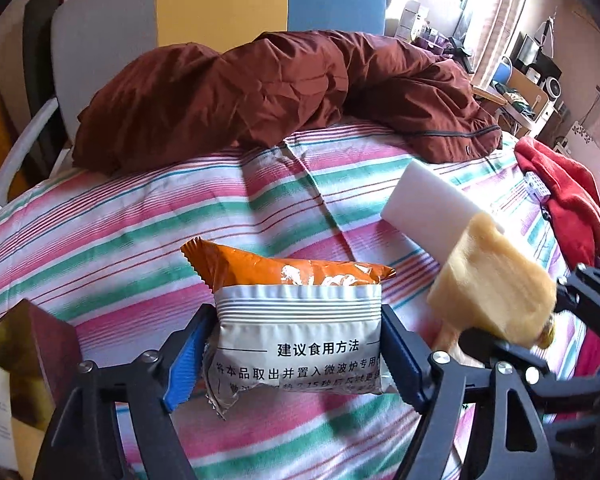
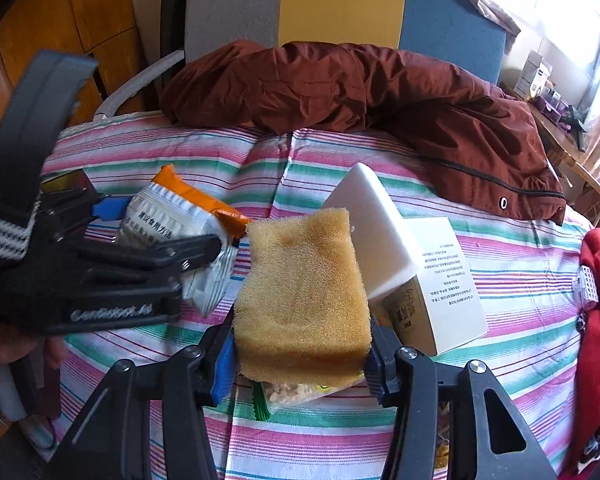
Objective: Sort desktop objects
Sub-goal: 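Grasp the orange-topped white snack packet with the left tool while the right tool holds the sponge, then carry the snack packet and sponge into the gold tray and open both tools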
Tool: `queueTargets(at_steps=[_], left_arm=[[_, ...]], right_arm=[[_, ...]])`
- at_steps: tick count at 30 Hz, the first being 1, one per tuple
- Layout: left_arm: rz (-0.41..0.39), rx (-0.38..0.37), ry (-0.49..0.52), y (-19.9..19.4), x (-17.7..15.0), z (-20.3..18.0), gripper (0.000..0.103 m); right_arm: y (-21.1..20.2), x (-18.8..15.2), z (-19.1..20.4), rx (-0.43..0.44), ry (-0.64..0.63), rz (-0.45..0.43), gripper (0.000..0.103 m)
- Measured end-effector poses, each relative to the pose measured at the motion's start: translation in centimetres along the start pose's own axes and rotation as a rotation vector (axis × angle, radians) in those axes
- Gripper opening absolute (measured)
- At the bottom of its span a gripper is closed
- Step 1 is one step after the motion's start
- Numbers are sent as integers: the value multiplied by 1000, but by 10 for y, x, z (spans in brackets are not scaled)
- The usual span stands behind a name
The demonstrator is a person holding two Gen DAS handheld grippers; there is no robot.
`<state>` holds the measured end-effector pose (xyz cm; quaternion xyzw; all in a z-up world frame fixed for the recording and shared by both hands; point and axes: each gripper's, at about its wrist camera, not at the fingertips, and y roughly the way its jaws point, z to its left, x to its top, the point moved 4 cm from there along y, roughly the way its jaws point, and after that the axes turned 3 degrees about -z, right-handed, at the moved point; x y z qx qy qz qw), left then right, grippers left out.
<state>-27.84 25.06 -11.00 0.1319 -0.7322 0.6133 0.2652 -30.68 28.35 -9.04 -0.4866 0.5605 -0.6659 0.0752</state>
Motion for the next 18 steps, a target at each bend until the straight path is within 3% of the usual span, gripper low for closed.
queueTargets(at_steps=[7, 18], left_arm=[[-31, -7, -15, -21, -13, 2, 79], [-182, -1, -85, -110, -26, 24, 79]], right_arm=[[-3, 1, 4, -4, -19, -15, 52], [-25, 7, 21, 76, -46, -115, 52]])
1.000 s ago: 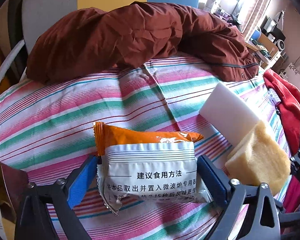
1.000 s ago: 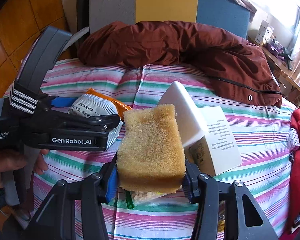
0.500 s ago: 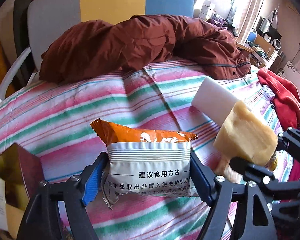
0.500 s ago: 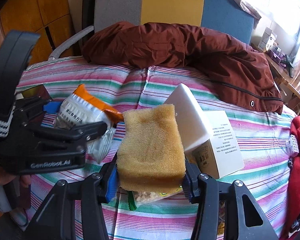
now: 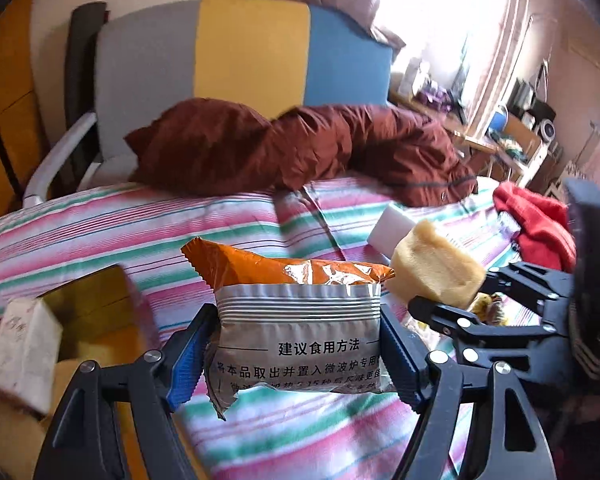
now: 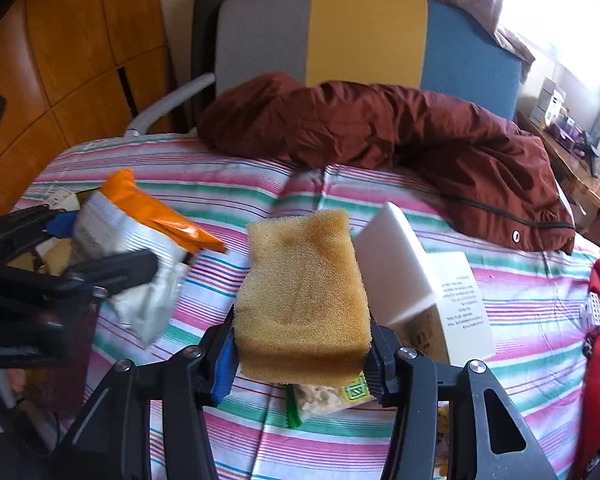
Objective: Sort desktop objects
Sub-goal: 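Carry the snack packet and sponge into the gold tray and open both tools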
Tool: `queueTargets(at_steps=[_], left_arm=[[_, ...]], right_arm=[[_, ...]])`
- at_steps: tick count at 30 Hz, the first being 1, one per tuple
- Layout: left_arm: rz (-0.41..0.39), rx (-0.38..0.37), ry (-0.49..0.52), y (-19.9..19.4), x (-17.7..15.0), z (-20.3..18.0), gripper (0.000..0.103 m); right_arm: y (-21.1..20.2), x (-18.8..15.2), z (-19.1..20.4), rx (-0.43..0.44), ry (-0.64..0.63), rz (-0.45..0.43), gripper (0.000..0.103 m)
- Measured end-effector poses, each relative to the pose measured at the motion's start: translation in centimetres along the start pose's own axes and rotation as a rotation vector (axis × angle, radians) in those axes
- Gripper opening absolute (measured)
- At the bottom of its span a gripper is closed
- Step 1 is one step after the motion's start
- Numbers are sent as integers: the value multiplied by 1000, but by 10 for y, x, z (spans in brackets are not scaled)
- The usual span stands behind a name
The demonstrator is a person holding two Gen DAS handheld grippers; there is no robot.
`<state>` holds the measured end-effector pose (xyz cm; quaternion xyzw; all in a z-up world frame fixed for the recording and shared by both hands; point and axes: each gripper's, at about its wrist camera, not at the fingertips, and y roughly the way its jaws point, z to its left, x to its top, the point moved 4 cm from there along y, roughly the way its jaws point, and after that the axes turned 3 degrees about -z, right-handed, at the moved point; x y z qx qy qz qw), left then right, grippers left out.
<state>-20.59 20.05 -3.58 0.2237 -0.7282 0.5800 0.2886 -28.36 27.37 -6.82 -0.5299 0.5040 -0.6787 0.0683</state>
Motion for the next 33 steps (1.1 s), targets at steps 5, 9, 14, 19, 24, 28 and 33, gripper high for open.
queueTargets(at_steps=[5, 9, 14, 19, 24, 28, 33], left_arm=[[-56, 48, -62, -50, -22, 33, 79], [-90, 93, -146, -84, -43, 73, 79], [-71, 136, -239, -102, -78, 118, 79], [-44, 111, -280, -92, -100, 129, 79], [-13, 82, -314, -78, -110, 131, 82], [-17, 75, -359, -80, -116, 139, 85], [-57, 116, -364, -96, -117, 150, 86]], right_arm=[[-8, 2, 14, 53, -12, -30, 52], [-15, 1, 29, 103, -24, -47, 52], [-23, 0, 57, 164, -33, -49, 52], [-31, 6, 105, 212, -83, -60, 52], [-27, 23, 152, 272, -92, -67, 52], [-16, 44, 182, 315, -76, -63, 52], [5, 65, 206, 353, -24, -50, 70]])
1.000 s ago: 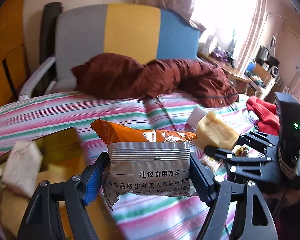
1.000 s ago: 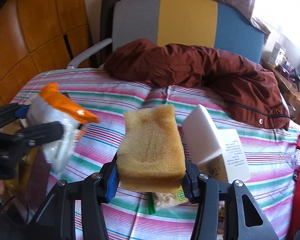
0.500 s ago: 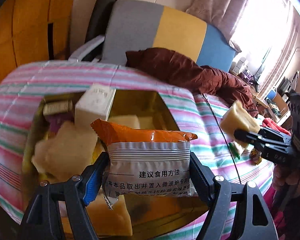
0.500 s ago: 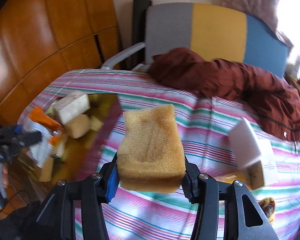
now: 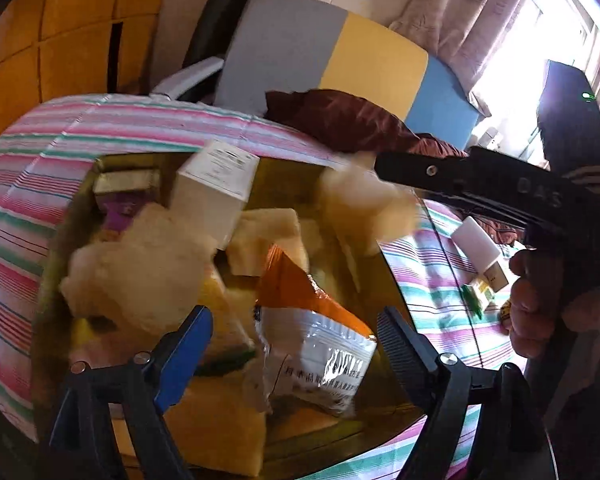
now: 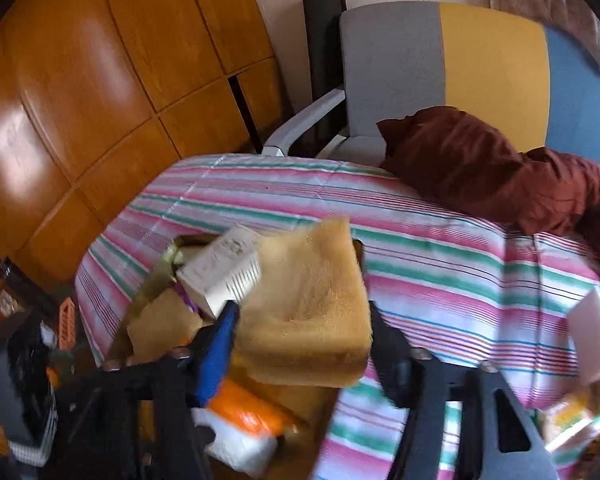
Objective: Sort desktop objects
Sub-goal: 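Carry the snack packet and sponge into the gold tray and open both tools, then move both open tools from the tray to the remaining items on the bed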
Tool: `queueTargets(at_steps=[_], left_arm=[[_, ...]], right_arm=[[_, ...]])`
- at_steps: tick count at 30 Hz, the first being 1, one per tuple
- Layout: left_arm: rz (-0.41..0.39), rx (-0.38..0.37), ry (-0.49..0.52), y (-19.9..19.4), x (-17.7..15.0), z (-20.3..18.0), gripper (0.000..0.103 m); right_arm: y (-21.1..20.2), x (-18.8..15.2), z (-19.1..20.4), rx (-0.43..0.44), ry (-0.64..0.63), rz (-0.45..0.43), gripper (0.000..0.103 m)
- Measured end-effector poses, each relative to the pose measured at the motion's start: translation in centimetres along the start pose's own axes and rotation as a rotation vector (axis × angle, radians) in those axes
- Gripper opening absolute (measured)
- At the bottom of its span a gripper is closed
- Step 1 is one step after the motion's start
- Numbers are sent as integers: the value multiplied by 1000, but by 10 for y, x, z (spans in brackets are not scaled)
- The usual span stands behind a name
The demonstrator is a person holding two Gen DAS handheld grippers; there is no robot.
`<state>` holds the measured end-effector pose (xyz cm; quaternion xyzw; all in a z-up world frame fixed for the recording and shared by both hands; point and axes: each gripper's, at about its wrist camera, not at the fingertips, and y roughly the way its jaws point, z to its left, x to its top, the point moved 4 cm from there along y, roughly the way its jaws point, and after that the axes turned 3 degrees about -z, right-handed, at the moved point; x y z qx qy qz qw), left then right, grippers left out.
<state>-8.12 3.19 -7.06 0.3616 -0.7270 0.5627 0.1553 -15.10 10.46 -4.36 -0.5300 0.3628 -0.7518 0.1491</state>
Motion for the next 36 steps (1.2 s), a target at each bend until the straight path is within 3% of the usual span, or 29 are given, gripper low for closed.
queueTargets(at_steps=[8, 23, 36], left_arm=[[-29, 55, -11, -15, -3, 10, 86], [-88, 241, 70, -47, -9, 10, 86], [-107, 273, 67, -55, -8, 8, 86]], right_arm=[[7, -15, 6, -5, 10, 34, 74], [-33, -73, 8, -67, -32, 17, 88], [-55, -94, -10, -138, -48, 38, 89]])
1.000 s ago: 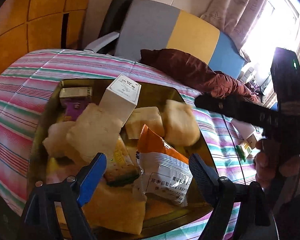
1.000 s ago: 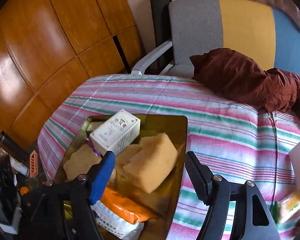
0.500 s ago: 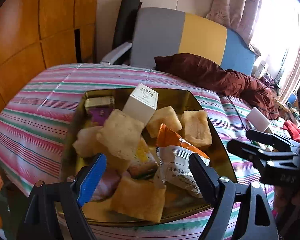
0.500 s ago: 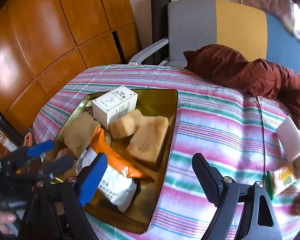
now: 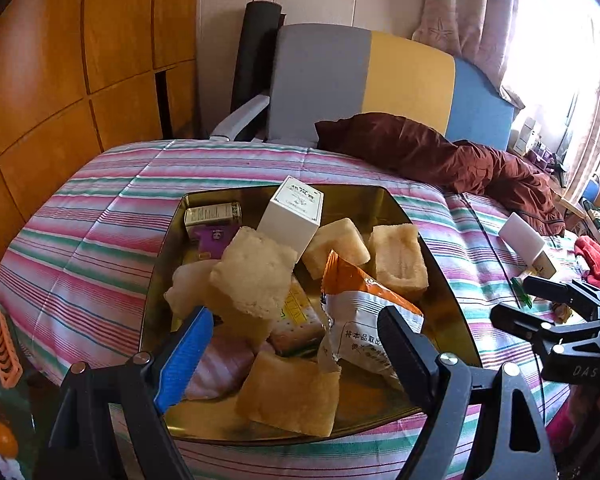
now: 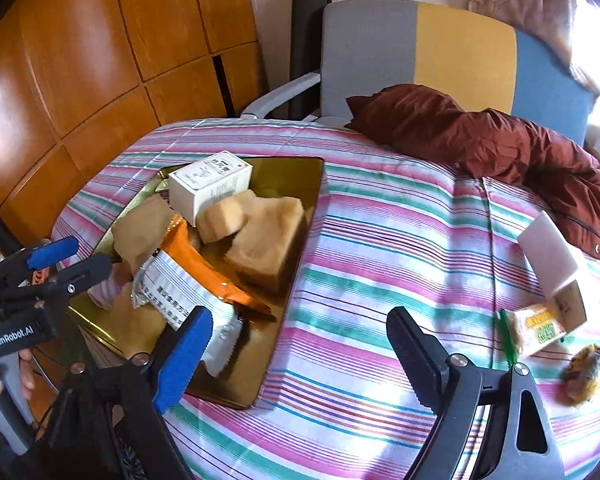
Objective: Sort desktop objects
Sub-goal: 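Move both open tools from the tray to the remaining items on the bed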
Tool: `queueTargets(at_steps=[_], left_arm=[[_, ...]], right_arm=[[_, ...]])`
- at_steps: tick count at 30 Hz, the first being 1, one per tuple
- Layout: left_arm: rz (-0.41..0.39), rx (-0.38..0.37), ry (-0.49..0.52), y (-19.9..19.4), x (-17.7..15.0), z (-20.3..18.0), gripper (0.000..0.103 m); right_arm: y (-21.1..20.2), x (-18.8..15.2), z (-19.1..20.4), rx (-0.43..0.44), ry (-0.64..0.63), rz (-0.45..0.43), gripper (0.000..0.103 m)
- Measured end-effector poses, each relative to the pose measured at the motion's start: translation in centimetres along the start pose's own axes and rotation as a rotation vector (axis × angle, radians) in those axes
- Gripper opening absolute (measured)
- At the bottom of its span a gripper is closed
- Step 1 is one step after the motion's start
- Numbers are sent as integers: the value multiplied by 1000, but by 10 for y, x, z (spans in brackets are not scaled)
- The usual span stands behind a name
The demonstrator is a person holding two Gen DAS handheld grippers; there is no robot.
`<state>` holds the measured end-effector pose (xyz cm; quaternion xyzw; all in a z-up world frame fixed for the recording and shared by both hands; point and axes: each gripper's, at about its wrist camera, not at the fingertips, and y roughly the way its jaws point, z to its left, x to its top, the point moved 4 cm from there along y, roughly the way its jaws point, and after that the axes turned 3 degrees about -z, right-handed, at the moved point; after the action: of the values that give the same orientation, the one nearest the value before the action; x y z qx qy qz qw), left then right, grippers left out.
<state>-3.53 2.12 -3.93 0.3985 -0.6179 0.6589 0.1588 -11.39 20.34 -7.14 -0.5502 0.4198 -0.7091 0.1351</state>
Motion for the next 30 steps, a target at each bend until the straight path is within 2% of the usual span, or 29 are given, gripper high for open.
queueTargets(at_steps=[19, 25, 30], left_arm=[[-39, 30, 45, -15, 10, -18, 86], [-55, -33, 84, -19, 18, -38, 86], [-32, -92, 101, -12, 19, -57, 85]], right_arm=[[-27, -4, -96, -170, 42, 35, 92], [-35, -2, -138, -217, 91, 36, 93], [-48, 2, -183, -260, 192, 7, 93]])
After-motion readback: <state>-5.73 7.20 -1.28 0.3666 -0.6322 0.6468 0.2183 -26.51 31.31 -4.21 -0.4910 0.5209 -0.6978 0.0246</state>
